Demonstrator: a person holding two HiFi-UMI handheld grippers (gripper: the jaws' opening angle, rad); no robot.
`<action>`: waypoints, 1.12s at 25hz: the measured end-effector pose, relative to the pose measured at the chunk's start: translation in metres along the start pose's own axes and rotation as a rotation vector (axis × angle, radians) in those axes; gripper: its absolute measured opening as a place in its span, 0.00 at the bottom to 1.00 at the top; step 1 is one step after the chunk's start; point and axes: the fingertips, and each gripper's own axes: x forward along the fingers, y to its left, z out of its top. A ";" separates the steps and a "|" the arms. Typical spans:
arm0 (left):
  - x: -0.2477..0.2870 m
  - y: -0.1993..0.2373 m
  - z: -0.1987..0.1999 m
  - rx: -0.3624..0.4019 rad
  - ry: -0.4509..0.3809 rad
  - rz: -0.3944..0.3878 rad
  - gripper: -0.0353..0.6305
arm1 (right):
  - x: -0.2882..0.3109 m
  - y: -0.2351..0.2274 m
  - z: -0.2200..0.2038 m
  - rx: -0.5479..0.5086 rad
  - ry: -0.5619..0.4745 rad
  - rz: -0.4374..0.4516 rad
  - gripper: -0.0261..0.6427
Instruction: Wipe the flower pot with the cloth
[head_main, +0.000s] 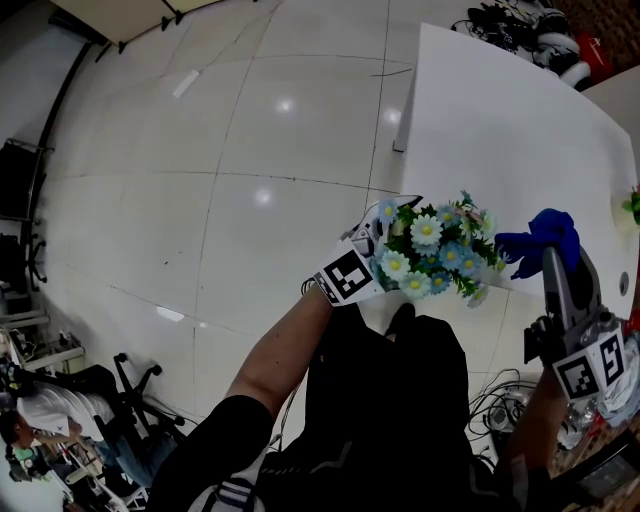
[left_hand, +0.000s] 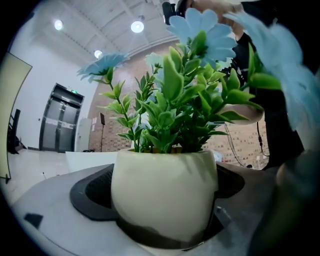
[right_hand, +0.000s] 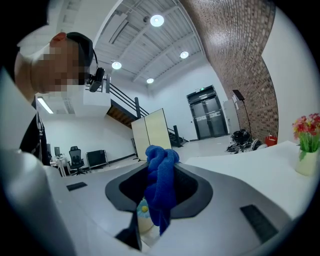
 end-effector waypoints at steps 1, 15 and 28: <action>-0.002 -0.001 0.002 -0.008 -0.005 -0.004 0.91 | -0.001 0.001 0.001 -0.003 0.000 -0.001 0.19; -0.028 0.020 0.141 -0.100 -0.048 0.041 0.91 | -0.018 0.015 0.080 0.015 -0.035 0.008 0.19; -0.053 0.068 0.381 -0.082 -0.016 0.135 0.91 | -0.043 0.077 0.250 -0.054 -0.253 0.109 0.19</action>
